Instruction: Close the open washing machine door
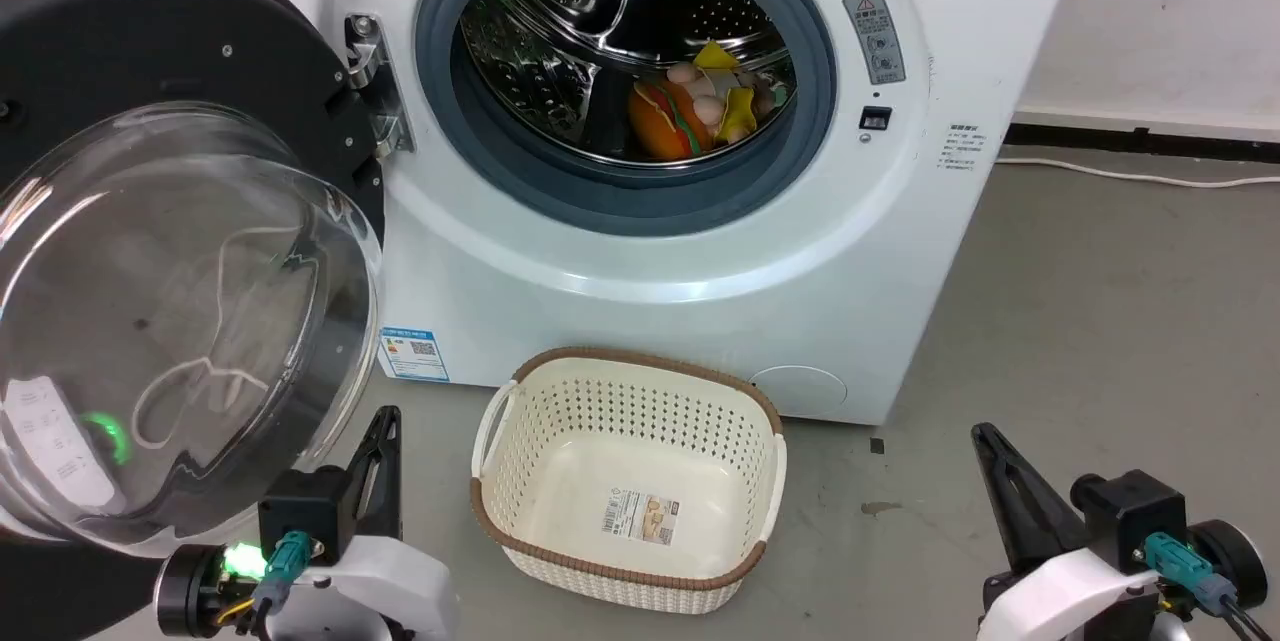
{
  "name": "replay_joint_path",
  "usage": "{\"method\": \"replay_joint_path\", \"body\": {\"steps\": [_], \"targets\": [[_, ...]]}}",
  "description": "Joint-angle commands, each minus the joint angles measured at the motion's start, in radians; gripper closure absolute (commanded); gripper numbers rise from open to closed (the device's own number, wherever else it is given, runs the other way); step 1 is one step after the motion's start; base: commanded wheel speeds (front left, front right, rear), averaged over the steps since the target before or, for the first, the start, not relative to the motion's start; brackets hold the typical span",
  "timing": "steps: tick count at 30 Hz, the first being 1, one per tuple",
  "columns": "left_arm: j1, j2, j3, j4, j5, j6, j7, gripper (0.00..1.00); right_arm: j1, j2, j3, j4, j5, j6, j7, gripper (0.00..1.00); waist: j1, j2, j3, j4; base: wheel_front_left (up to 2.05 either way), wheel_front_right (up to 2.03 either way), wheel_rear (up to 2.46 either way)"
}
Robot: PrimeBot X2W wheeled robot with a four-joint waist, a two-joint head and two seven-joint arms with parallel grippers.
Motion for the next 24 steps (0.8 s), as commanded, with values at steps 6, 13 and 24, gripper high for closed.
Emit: {"method": "replay_joint_path", "body": {"steps": [6,13,24], "targets": [[0.014,0.000,0.001,-0.004,0.003,0.003,0.000,1.00,-0.014,0.003,0.000,-0.005,-0.008,0.001,0.000,1.00,0.0000,-0.0001,0.000,0.000,0.00,0.00,0.00],[0.014,0.000,0.001,-0.004,0.003,0.003,0.000,1.00,-0.014,0.003,0.000,-0.005,-0.008,0.001,0.000,1.00,0.0000,-0.0001,0.000,0.000,0.00,0.00,0.00],[0.014,0.000,0.001,-0.004,0.003,0.003,0.000,1.00,-0.014,0.003,0.000,-0.005,-0.008,0.001,0.000,1.00,0.0000,-0.0001,0.000,0.000,0.00,0.00,0.00]]}}
